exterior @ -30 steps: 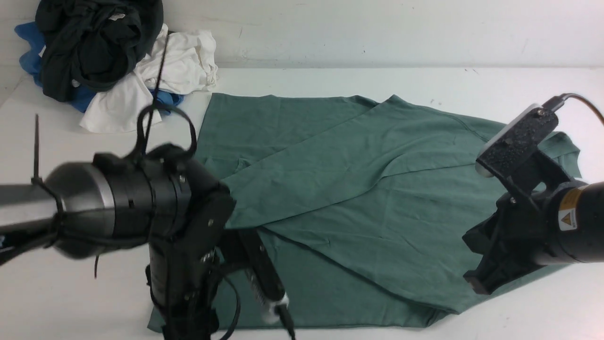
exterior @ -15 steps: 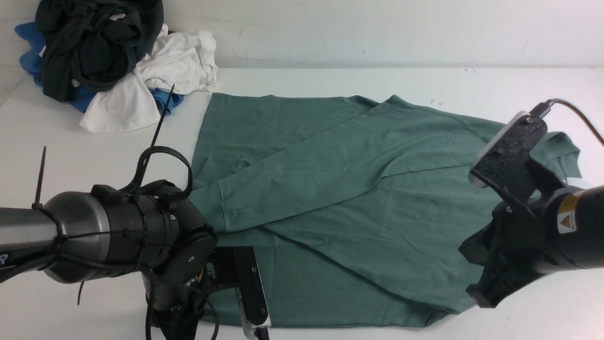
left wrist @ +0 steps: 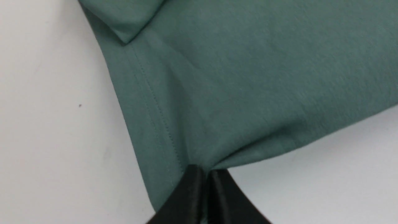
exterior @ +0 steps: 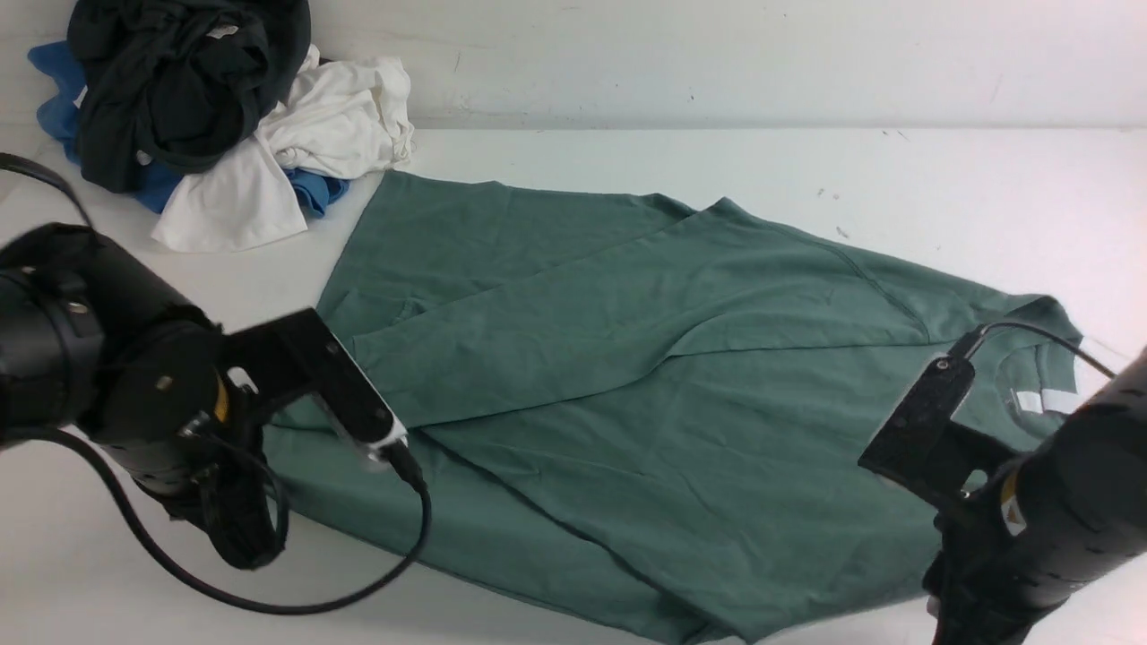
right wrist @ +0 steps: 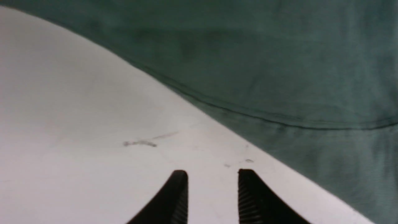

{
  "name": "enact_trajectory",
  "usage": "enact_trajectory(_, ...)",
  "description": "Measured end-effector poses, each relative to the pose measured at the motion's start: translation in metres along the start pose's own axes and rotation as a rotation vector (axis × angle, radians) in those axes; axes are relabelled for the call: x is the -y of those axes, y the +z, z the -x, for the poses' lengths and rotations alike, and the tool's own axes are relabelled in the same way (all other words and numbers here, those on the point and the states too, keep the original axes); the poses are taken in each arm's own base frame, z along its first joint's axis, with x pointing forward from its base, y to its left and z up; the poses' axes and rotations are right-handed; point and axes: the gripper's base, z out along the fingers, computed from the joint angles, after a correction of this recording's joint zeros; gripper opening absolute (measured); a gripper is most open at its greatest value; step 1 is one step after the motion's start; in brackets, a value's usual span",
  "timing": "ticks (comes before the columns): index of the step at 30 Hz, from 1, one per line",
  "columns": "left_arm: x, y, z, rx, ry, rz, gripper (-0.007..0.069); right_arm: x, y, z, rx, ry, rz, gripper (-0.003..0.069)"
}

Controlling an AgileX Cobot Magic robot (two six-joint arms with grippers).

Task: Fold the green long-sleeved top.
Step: Use both arms simultaneously to clamp the lower edge of the clothing fabric

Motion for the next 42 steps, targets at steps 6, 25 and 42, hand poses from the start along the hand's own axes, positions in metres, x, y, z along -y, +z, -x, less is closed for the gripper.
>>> enact_trajectory(6,-0.005,-0.005,-0.003,0.035,-0.065,-0.014,0.0004,0.005,0.034,0.007,-0.068,-0.077,-0.066,0.0395)
enact_trajectory(25,-0.044,-0.089,0.032,0.254,-0.32,-0.011,0.0006,0.062,-0.046,-0.011,0.095,0.023,-0.452,-0.0013)
enact_trajectory(42,-0.052,-0.057,0.041,0.077,-0.312,-0.055,0.0006,0.028,0.02,-0.008,0.091,-0.13,0.15,0.0309)
